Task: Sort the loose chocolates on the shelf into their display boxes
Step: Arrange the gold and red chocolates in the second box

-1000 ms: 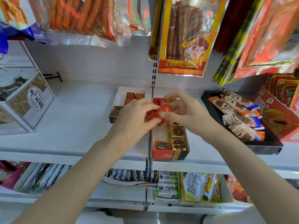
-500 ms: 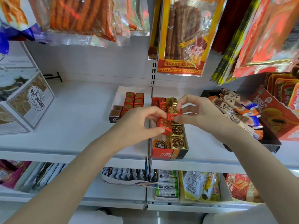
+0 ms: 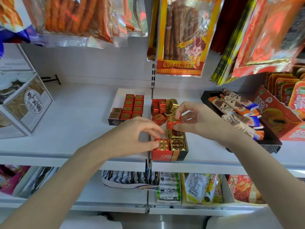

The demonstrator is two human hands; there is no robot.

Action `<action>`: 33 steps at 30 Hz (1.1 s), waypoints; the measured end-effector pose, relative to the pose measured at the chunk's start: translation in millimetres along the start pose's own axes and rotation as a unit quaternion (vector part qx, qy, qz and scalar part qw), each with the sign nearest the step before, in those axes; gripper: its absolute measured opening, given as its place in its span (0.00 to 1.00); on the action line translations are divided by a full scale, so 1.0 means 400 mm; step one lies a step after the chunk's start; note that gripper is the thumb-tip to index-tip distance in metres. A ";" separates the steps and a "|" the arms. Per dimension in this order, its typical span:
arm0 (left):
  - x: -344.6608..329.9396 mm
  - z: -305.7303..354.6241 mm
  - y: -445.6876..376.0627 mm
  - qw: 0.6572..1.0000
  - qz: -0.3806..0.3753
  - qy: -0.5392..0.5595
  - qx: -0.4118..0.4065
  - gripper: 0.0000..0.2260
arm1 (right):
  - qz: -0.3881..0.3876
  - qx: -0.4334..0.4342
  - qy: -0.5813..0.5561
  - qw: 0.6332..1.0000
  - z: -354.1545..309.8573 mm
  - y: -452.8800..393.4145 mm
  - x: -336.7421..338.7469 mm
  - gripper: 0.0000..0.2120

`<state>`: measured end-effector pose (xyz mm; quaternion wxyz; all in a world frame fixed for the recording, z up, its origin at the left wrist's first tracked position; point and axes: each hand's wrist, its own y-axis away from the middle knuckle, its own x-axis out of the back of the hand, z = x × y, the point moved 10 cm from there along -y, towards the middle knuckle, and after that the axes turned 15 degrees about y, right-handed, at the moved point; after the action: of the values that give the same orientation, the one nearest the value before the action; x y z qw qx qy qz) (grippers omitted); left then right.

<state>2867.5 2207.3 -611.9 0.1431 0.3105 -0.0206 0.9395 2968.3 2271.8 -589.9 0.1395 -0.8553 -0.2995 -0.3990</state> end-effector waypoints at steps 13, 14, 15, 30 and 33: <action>0.046 0.008 -0.002 0.997 0.068 -0.029 -0.019 0.13 | 0.005 0.011 0.001 1.000 0.003 -0.015 -0.002 0.10; 0.056 0.002 -0.001 0.996 0.083 -0.038 -0.020 0.13 | 0.009 0.022 0.015 1.000 -0.003 -0.017 -0.003 0.10; 0.063 -0.004 -0.001 0.994 0.094 -0.046 -0.019 0.13 | 0.013 0.041 0.043 0.998 -0.012 -0.020 -0.006 0.11; 0.086 -0.034 -0.002 0.992 0.090 -0.090 -0.025 0.12 | -0.046 0.106 0.307 0.945 -0.034 -0.067 -0.117 0.07; 0.086 -0.034 -0.004 0.992 0.087 -0.091 -0.023 0.12 | -0.036 0.121 0.263 0.956 -0.043 -0.073 -0.107 0.11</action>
<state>2833.8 2219.2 -602.5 0.0653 0.3888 -0.0822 0.9153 2918.3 2269.1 -611.7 0.3014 -0.6853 -0.3293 -0.5754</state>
